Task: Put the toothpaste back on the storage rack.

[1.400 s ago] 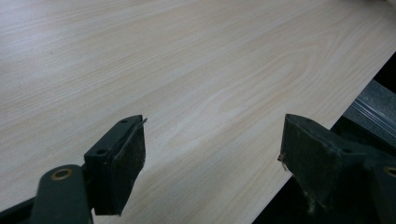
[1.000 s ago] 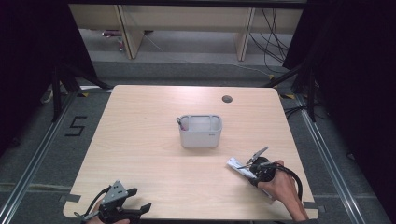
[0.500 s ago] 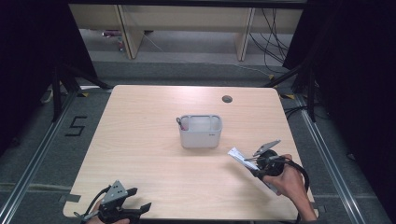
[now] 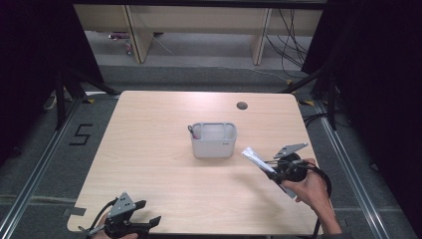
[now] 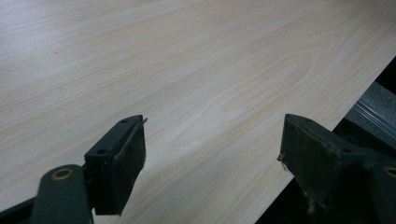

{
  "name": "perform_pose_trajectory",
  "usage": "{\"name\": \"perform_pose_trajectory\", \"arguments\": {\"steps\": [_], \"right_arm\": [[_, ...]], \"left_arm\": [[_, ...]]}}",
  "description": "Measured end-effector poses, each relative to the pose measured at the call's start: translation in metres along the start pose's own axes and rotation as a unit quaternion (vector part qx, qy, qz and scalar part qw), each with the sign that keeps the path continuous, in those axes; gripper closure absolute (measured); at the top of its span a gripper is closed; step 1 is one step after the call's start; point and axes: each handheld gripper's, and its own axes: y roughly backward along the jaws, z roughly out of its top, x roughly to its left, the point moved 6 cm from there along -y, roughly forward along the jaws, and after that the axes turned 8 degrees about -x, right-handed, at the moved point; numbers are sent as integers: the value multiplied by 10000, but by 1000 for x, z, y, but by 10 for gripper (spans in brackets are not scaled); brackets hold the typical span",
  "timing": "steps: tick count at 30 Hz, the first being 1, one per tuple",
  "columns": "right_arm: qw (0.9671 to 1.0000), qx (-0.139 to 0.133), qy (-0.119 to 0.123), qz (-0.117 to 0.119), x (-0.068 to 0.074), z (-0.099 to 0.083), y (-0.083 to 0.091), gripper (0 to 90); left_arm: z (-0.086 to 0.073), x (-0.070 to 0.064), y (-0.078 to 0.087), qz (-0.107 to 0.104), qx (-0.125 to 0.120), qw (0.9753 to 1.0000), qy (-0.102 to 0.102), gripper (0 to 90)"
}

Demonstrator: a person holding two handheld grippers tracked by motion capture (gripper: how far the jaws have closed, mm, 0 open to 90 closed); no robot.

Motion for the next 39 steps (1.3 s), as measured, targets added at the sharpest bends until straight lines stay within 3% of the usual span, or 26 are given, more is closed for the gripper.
{"name": "perform_pose_trajectory", "arguments": {"steps": [1, 2, 4, 6, 8, 9, 14, 15, 16, 17, 22, 26, 31, 32, 33, 35, 36, 37, 38, 39], "right_arm": [[9999, -104, 135, -10, -2, 3, 0, 757], [10000, -71, 58, 2, 0, 4, 1, 758], [9993, -270, 243, -27, -3, 9, 0, 759], [9995, -299, 96, -37, -1, 11, 1, 759], [9991, -369, 210, -27, -2, 15, 3, 759], [9993, -371, -4, -22, 1, 16, 5, 760], [9980, -626, 45, -42, 0, 27, 14, 760], [9972, -736, 147, -21, -1, 31, 15, 760], [9972, -749, -29, -1, 1, 34, 18, 760], [9957, -928, 3, -16, 0, 37, 18, 760], [9925, -1225, -2, -4, -1, 54, 21, 760], [9866, -1628, 55, 25, -1, 68, 17, 760], [9820, -1887, -65, 109, 0, 82, 9, 760], [9829, -1836, -76, 147, 1, 84, 9, 760], [9813, -1922, 25, 135, 0, 87, 7, 761], [9778, -2088, -83, 145, 3, 93, 3, 761], [9782, -2069, -37, 173, 3, 96, 3, 761], [9763, -2154, -106, 190, 5, 99, 0, 761], [9761, -2167, -26, 164, 5, 102, -1, 761], [9736, -2280, 15, 140, 5, 106, -3, 761]], "left_arm": [[0, 0, 0, 22, -7, 10000, 9, 221], [0, 0, 0, 27, 14, 10000, 17, 221], [0, 0, 1, 16, 47, 10000, -13, 221], [0, 0, 1, 18, 29, 10000, 18, 221], [0, 0, 1, 10, 58, 10000, -12, 221], [0, 0, 1, 43, 57, 10000, -4, 222], [0, 0, 0, 7, 24, 10000, 1, 222], [0, 0, 0, 4, 20, 10000, 4, 222], [0, 0, 0, 1, 6, 10000, 5, 222], [0, 0, 0, 7, -11, 10000, 19, 222], [0, 0, 0, -1, -8, 10000, 16, 222], [-1, 0, 0, -3, 21, 10000, 25, 222], [-1, 0, 0, -12, 24, 10000, 28, 222], [-1, 0, 0, -17, -1, 10000, 28, 222], [0, 0, 0, -5, 44, 10000, 32, 222], [-1, -1, -1, -25, -1, 10000, 44, 222], [-1, 0, 0, -37, 58, 10000, -13, 222], [-1, -1, -1, -27, -7, 10000, 54, 223], [-1, 0, 0, -36, 46, 10000, 0, 222], [-1, 0, 0, -32, 21, 10000, 22, 223]]}}
